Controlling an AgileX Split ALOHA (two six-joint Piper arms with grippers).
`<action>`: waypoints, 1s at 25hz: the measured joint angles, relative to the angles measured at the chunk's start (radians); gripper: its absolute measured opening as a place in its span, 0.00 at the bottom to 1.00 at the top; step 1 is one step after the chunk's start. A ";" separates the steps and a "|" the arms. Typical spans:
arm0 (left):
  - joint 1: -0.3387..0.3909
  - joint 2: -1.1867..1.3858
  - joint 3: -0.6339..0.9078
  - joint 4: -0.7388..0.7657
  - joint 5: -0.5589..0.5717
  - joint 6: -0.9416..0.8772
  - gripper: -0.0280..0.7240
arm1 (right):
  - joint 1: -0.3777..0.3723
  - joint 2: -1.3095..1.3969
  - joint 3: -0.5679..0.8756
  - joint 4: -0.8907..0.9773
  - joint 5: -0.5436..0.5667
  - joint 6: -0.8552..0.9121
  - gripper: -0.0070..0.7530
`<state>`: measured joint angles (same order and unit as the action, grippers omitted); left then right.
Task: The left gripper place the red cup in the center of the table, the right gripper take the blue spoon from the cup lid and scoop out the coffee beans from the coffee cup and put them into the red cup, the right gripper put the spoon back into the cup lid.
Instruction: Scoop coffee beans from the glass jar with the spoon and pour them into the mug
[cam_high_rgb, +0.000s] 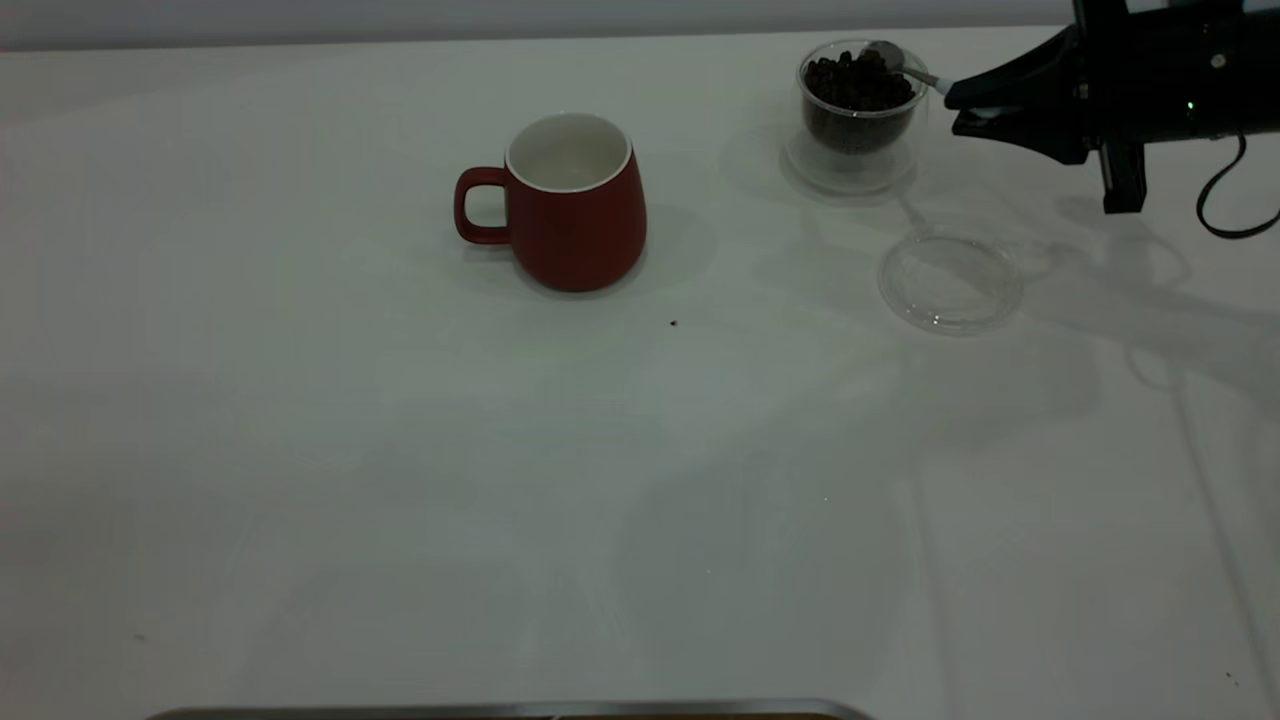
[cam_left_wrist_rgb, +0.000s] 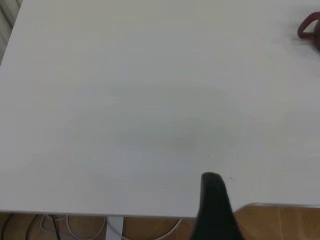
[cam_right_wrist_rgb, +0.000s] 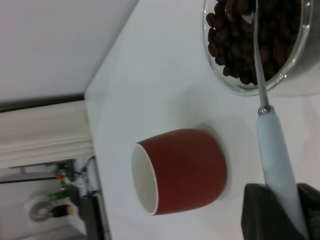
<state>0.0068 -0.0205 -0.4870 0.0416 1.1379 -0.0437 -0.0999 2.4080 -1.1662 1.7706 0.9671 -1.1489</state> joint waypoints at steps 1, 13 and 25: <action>0.000 0.000 0.000 0.000 0.000 -0.001 0.82 | -0.004 0.004 0.000 0.000 0.011 0.010 0.16; 0.000 0.000 0.000 0.000 0.000 -0.001 0.82 | -0.031 0.042 -0.010 0.001 0.157 0.035 0.16; 0.000 0.000 0.000 0.000 0.000 -0.001 0.82 | -0.001 0.042 -0.019 0.000 0.037 -0.011 0.16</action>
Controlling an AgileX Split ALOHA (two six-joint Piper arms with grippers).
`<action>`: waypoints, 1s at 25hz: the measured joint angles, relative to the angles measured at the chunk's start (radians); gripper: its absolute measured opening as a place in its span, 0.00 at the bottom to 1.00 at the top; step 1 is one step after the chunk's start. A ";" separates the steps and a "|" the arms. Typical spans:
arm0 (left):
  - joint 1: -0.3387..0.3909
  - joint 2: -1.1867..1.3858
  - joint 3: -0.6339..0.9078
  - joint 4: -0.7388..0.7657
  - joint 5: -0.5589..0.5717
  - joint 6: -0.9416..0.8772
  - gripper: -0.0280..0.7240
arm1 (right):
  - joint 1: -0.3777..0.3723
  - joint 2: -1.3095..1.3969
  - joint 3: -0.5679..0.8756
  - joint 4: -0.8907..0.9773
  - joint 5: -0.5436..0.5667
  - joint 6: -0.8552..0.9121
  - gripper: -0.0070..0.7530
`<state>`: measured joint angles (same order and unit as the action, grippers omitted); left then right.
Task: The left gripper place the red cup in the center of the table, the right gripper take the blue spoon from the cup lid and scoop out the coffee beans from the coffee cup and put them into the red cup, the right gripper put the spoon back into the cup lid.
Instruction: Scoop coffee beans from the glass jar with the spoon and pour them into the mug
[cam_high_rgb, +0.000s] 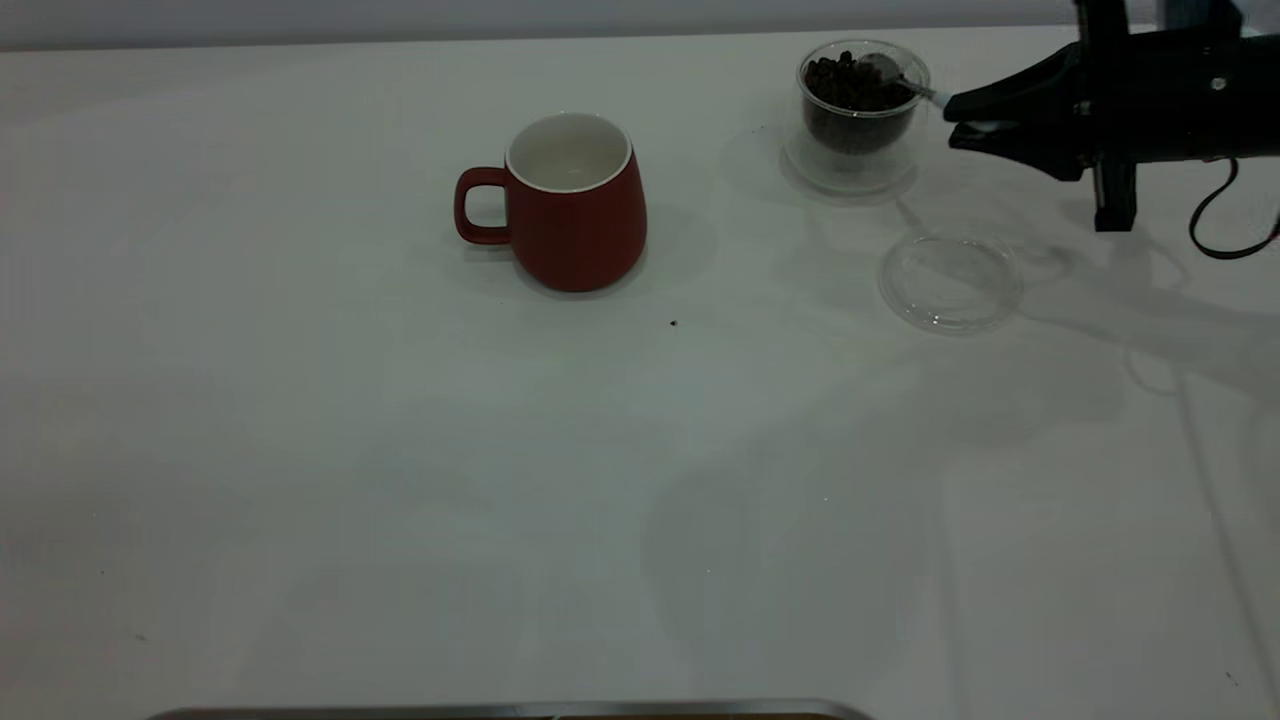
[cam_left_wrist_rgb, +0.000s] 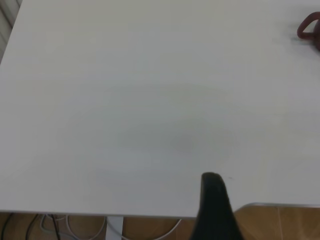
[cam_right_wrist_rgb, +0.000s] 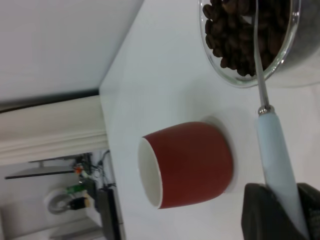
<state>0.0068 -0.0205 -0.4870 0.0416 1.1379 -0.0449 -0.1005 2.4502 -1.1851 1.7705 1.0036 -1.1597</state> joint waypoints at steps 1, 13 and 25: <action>0.000 0.000 0.000 0.000 0.000 0.000 0.82 | 0.006 -0.001 -0.001 0.000 -0.020 -0.007 0.16; 0.000 0.000 0.000 0.000 0.000 0.000 0.82 | 0.053 -0.100 -0.001 -0.076 -0.204 -0.021 0.16; 0.000 0.000 0.000 0.000 0.000 0.000 0.82 | 0.100 -0.106 -0.001 -0.127 -0.240 0.085 0.16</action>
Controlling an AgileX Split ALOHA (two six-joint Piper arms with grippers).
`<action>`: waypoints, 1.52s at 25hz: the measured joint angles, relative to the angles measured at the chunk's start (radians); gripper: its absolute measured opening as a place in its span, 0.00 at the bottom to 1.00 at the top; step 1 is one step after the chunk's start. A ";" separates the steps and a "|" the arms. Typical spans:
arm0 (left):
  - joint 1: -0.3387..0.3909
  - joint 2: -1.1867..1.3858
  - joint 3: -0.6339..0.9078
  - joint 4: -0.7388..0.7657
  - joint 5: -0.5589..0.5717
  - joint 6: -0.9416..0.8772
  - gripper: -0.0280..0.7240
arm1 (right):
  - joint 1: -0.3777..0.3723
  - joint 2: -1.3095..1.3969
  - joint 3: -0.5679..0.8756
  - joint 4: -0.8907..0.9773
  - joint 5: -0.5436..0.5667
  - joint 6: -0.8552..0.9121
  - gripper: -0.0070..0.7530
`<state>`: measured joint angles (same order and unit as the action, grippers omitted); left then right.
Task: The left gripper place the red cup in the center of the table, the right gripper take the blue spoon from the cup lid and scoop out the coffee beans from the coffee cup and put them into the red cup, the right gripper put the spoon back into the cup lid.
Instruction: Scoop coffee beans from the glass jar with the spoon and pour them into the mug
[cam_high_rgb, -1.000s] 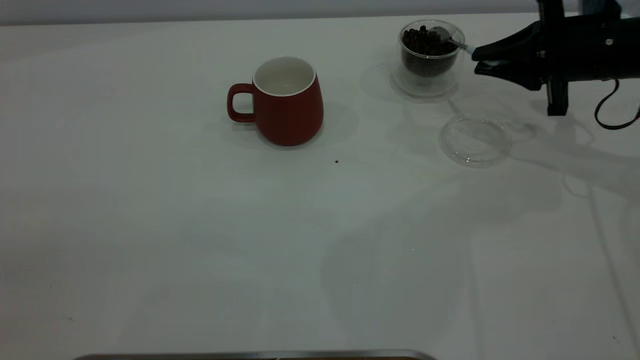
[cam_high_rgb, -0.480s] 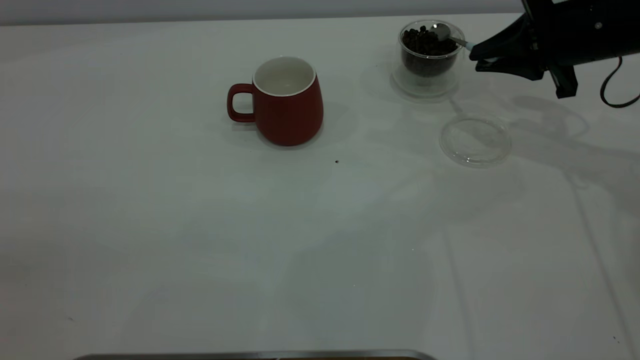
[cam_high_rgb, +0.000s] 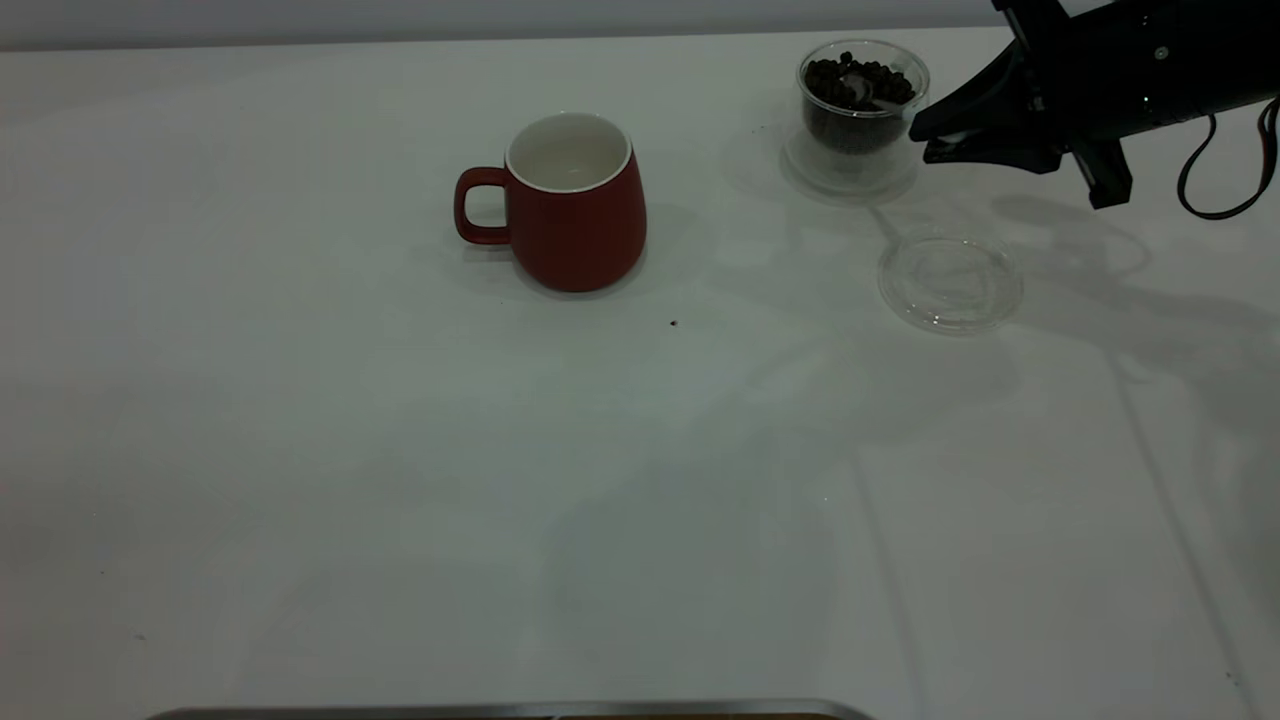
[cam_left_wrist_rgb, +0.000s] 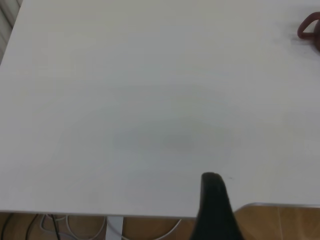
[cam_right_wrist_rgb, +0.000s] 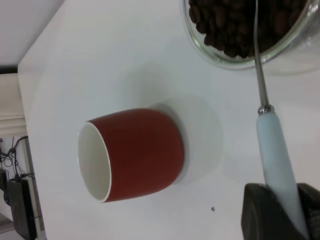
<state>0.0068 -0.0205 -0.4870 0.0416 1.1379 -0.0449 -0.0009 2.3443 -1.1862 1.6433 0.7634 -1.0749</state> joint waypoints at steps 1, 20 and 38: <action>0.000 0.000 0.000 0.000 0.000 0.000 0.82 | 0.001 0.000 0.000 -0.004 0.002 0.010 0.16; 0.000 0.000 0.000 0.000 0.000 0.001 0.82 | -0.025 0.007 0.000 0.046 0.100 0.094 0.16; 0.000 0.000 0.000 0.000 0.000 0.001 0.82 | -0.081 0.075 0.000 0.117 0.257 0.096 0.16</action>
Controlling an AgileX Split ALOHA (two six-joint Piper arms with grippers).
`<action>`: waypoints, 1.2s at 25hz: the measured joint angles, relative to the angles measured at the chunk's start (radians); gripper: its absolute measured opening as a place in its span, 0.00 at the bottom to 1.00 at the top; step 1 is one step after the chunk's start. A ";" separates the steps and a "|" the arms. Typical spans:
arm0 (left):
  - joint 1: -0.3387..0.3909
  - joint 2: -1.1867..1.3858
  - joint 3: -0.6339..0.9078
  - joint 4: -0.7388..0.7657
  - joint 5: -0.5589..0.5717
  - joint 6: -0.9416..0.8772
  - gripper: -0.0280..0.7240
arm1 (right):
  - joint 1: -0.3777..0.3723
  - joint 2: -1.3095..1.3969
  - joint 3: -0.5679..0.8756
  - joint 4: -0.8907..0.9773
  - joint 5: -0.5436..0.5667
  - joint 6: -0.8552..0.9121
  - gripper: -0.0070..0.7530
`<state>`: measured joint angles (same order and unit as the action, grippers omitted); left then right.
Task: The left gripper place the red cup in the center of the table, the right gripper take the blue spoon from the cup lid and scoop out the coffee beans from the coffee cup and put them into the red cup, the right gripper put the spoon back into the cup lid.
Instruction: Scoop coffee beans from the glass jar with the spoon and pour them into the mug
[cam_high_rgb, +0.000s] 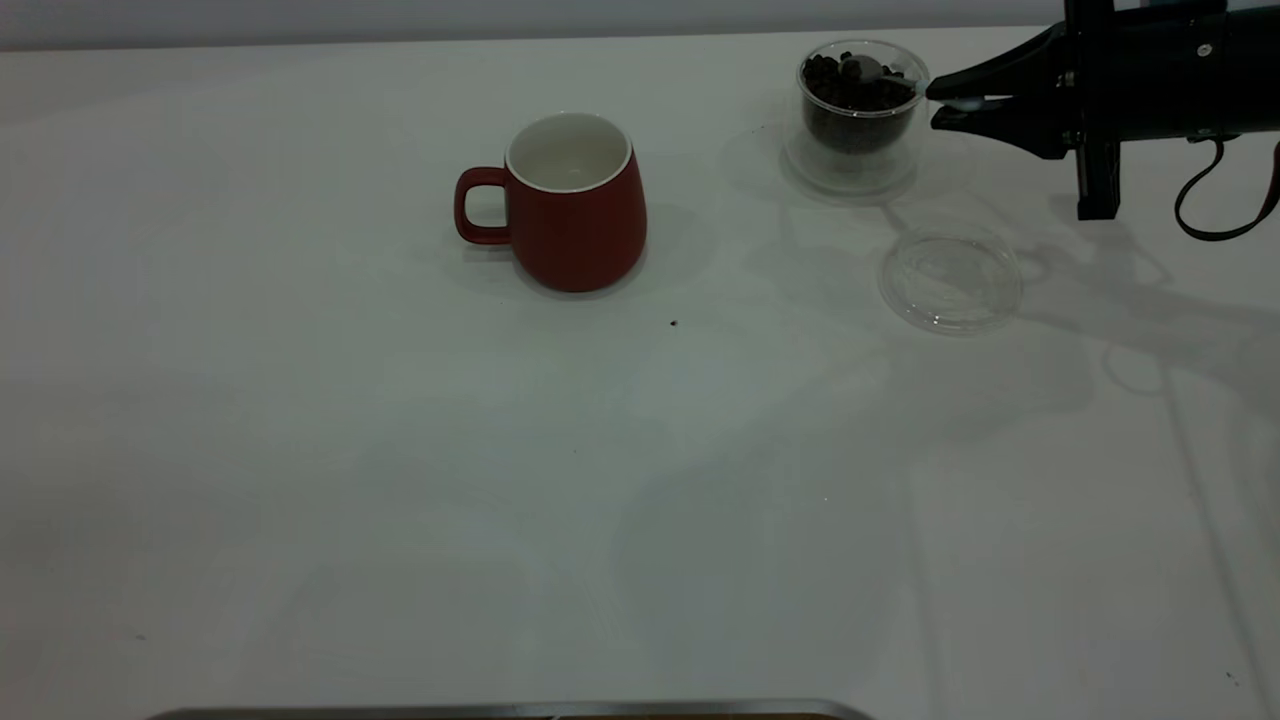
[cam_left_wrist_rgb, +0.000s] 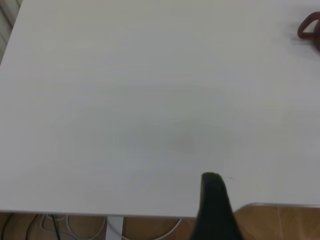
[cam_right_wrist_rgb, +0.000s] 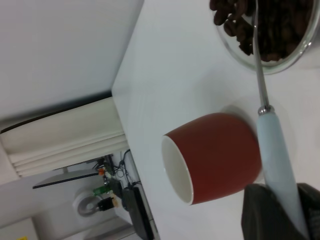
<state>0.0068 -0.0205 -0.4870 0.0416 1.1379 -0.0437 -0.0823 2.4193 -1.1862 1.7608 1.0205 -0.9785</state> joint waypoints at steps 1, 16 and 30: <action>0.000 0.000 0.000 0.000 0.000 0.000 0.82 | -0.005 0.000 0.000 0.000 0.009 0.001 0.16; 0.000 0.000 0.000 0.000 0.000 0.000 0.82 | -0.054 0.000 0.000 0.003 0.050 -0.032 0.16; 0.000 0.000 0.000 0.000 0.000 0.000 0.82 | 0.017 -0.026 0.000 -0.026 -0.186 -0.216 0.16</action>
<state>0.0068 -0.0205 -0.4870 0.0416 1.1379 -0.0437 -0.0655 2.3931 -1.1862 1.7347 0.8347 -1.1947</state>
